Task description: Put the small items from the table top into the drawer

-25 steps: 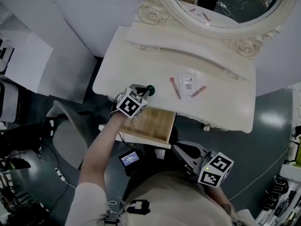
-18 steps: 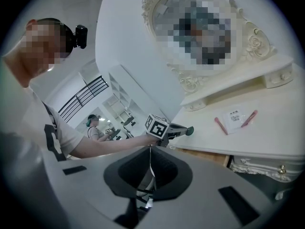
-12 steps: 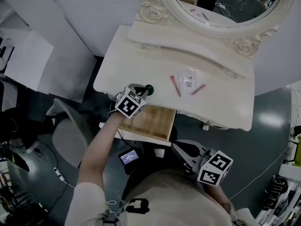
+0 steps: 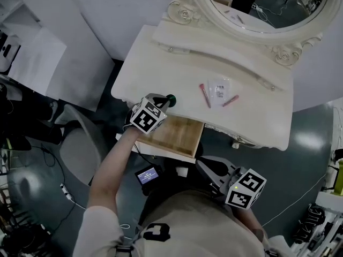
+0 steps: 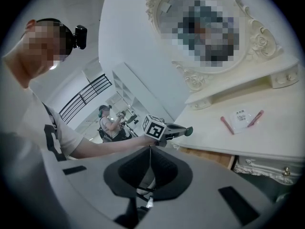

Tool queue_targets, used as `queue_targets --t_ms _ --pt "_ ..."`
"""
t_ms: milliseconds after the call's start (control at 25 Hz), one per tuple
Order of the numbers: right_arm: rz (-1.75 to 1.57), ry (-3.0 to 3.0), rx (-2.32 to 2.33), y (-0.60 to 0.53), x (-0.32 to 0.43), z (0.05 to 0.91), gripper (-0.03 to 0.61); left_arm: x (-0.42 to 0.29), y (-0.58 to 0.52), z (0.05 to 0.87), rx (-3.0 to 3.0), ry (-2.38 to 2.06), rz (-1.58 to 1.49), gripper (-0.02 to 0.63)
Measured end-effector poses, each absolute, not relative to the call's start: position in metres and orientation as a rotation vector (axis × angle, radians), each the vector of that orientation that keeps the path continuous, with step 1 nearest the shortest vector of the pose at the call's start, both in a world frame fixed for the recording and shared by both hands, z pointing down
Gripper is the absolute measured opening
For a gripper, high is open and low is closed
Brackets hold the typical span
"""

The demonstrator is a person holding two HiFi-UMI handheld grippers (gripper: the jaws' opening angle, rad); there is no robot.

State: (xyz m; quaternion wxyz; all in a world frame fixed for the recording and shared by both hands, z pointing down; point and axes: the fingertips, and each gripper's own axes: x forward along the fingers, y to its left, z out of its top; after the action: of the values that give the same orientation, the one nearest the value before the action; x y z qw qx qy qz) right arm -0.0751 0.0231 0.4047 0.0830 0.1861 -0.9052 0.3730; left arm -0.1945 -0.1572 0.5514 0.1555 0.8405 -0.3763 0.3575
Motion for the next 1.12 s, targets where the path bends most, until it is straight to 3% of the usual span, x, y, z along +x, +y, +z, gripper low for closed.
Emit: queue_targets --t_ms 1120 --pt "1.029 -2.727 0.413 0.040 -0.119 0.393 0.029 -0.252 -0.103 0.540 2.366 -1.173 0.993 0.057"
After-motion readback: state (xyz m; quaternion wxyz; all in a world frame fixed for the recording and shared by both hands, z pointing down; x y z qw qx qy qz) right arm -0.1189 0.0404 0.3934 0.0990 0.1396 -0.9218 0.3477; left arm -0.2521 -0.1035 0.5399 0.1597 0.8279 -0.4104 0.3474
